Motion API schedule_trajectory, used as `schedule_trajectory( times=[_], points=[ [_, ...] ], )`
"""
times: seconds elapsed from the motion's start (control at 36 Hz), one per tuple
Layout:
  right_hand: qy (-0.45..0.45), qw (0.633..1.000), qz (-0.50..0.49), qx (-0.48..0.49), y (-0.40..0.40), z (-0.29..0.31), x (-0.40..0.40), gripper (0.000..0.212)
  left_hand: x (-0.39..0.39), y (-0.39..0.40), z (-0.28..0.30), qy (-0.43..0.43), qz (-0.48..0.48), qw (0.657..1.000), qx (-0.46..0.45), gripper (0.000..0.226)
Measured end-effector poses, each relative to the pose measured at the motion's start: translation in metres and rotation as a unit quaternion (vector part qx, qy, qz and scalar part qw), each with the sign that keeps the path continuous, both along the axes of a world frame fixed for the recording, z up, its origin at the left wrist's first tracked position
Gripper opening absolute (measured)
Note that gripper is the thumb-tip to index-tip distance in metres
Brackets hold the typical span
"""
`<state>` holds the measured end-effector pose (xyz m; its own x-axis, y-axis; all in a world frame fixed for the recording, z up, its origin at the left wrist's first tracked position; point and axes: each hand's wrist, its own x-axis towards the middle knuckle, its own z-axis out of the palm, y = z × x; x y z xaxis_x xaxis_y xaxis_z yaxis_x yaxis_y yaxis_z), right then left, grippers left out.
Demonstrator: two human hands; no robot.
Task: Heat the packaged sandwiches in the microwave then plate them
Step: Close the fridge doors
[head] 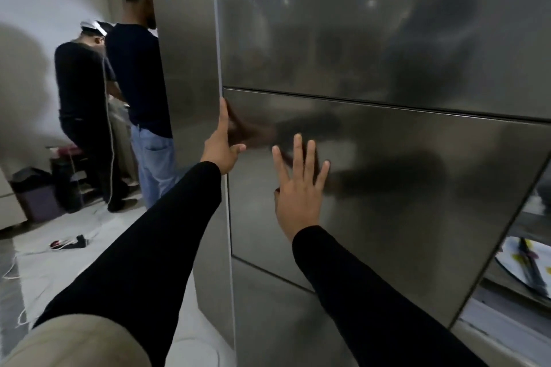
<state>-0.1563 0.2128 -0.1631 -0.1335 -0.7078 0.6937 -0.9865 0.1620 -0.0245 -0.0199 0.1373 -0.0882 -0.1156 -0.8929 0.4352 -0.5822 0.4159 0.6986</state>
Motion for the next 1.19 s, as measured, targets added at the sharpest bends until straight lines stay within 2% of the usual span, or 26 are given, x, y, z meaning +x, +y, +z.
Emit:
schedule_trajectory(
  times=[0.33,0.69,0.97,1.06,1.19],
  points=[
    [-0.011,0.995,-0.097,0.025,-0.037,0.003,-0.012,0.104,-0.03,-0.065,-0.002,0.013,-0.082,0.996,0.013,0.096],
    [-0.007,0.989,-0.144,0.026,-0.058,0.003,-0.017,0.093,-0.042,-0.102,-0.009,0.038,-0.15,0.988,-0.022,0.096],
    [-0.015,0.983,-0.144,0.116,-0.035,0.023,-0.008,0.088,-0.043,-0.087,-0.015,0.065,-0.141,0.987,0.043,0.095],
    [-0.041,0.981,-0.125,0.14,-0.022,0.031,-0.011,0.084,-0.041,-0.08,-0.028,0.043,-0.147,0.986,0.06,0.099],
    [-0.135,0.971,-0.09,0.174,0.007,0.036,-0.017,0.084,-0.045,-0.066,-0.045,0.048,-0.134,0.983,0.115,0.092]
  ],
)
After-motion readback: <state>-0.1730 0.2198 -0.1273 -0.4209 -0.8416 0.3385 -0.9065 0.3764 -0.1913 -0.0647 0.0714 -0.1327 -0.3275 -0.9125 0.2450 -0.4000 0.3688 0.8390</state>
